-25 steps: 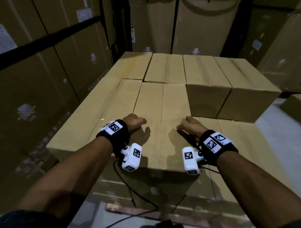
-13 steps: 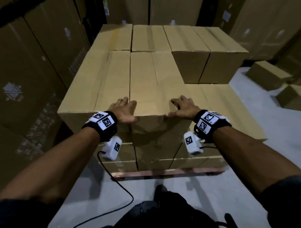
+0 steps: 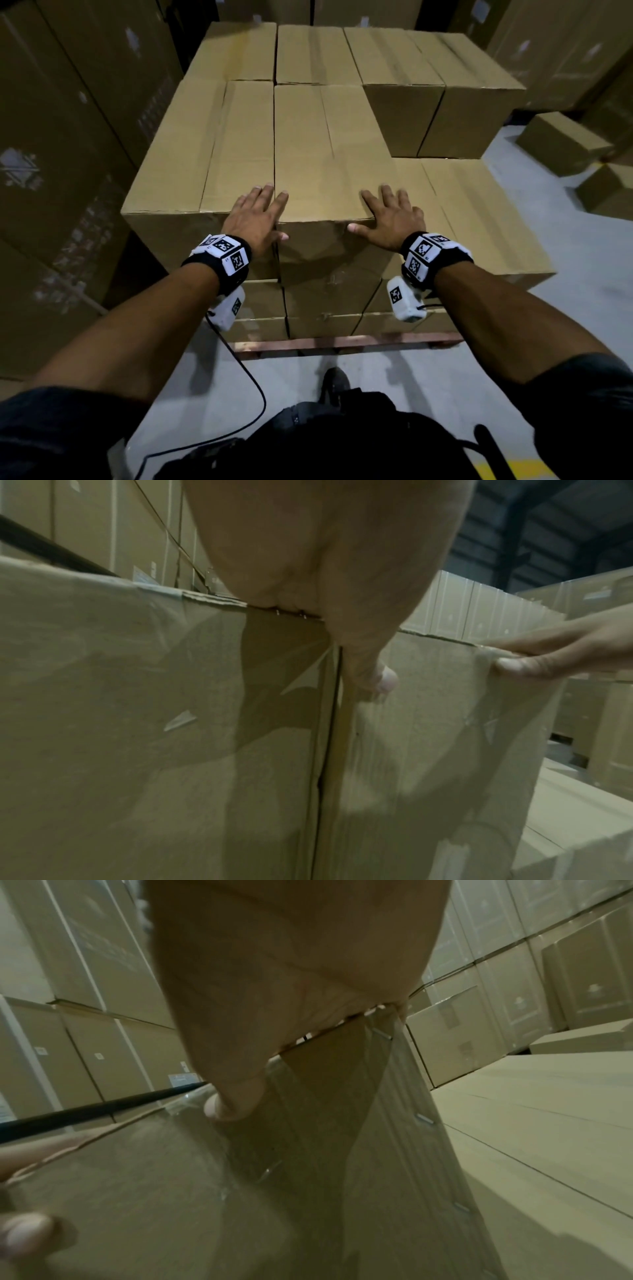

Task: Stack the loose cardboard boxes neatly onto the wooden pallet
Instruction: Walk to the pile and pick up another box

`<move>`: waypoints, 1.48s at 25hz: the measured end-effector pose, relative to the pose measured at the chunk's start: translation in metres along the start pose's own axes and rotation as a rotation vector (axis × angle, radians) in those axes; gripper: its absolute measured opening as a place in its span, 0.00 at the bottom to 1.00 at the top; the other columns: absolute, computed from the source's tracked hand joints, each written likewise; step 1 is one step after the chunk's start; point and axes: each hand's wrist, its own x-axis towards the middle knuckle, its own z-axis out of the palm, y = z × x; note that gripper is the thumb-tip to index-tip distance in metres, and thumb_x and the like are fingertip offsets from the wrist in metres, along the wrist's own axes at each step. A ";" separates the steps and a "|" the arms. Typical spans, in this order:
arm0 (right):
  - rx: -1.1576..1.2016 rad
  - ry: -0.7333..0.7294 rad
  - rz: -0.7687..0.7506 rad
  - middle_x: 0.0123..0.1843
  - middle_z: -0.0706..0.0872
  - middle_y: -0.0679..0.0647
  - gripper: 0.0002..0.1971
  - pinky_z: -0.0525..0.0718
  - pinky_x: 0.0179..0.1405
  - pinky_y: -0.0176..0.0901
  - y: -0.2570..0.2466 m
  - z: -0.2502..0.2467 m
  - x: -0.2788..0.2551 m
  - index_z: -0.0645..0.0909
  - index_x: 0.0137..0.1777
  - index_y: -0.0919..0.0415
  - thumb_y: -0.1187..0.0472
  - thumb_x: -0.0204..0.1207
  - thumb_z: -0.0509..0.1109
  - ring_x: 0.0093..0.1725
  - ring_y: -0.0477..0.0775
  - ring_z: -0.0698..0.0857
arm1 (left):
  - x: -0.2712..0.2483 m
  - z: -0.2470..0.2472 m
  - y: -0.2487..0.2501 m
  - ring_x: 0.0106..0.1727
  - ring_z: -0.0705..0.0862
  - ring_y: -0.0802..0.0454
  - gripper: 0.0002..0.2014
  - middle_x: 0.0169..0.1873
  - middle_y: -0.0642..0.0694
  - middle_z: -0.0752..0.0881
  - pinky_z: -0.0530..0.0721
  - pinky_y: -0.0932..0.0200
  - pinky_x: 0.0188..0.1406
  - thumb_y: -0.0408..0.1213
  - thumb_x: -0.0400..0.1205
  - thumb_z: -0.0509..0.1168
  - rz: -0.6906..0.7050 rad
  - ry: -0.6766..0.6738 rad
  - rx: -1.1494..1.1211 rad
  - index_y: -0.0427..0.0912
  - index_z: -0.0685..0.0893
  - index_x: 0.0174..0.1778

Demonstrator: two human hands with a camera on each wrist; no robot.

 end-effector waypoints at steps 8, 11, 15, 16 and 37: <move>-0.036 0.024 0.009 0.91 0.37 0.53 0.46 0.51 0.83 0.72 -0.001 0.005 -0.003 0.39 0.88 0.37 0.23 0.77 0.54 0.89 0.67 0.39 | -0.003 0.002 0.004 0.88 0.41 0.42 0.42 0.87 0.42 0.40 0.44 0.45 0.86 0.57 0.86 0.59 -0.024 -0.002 0.021 0.49 0.39 0.88; -0.015 0.040 0.019 0.91 0.38 0.53 0.45 0.51 0.83 0.72 -0.002 0.005 -0.002 0.41 0.88 0.38 0.24 0.77 0.56 0.89 0.67 0.39 | -0.003 0.002 0.005 0.88 0.42 0.43 0.42 0.87 0.43 0.41 0.45 0.46 0.86 0.56 0.86 0.59 -0.032 0.006 0.008 0.49 0.40 0.88; 0.011 0.057 0.031 0.91 0.39 0.53 0.45 0.51 0.83 0.72 -0.004 0.003 0.000 0.43 0.88 0.37 0.25 0.78 0.58 0.89 0.67 0.40 | -0.002 0.004 0.007 0.88 0.42 0.43 0.41 0.87 0.43 0.41 0.44 0.47 0.85 0.55 0.87 0.58 -0.054 0.011 -0.008 0.48 0.40 0.88; 0.012 0.056 0.032 0.91 0.39 0.53 0.45 0.51 0.83 0.72 -0.004 0.003 0.001 0.43 0.88 0.37 0.26 0.78 0.59 0.89 0.67 0.40 | -0.001 0.003 0.007 0.88 0.43 0.43 0.41 0.87 0.43 0.41 0.44 0.47 0.85 0.54 0.87 0.58 -0.058 0.011 -0.013 0.47 0.40 0.88; 0.034 0.097 0.030 0.91 0.46 0.53 0.43 0.56 0.81 0.74 -0.006 -0.005 0.016 0.50 0.88 0.39 0.28 0.77 0.63 0.88 0.69 0.45 | 0.000 -0.008 0.011 0.87 0.54 0.42 0.34 0.87 0.40 0.55 0.55 0.47 0.85 0.45 0.89 0.59 -0.083 0.066 -0.025 0.40 0.52 0.86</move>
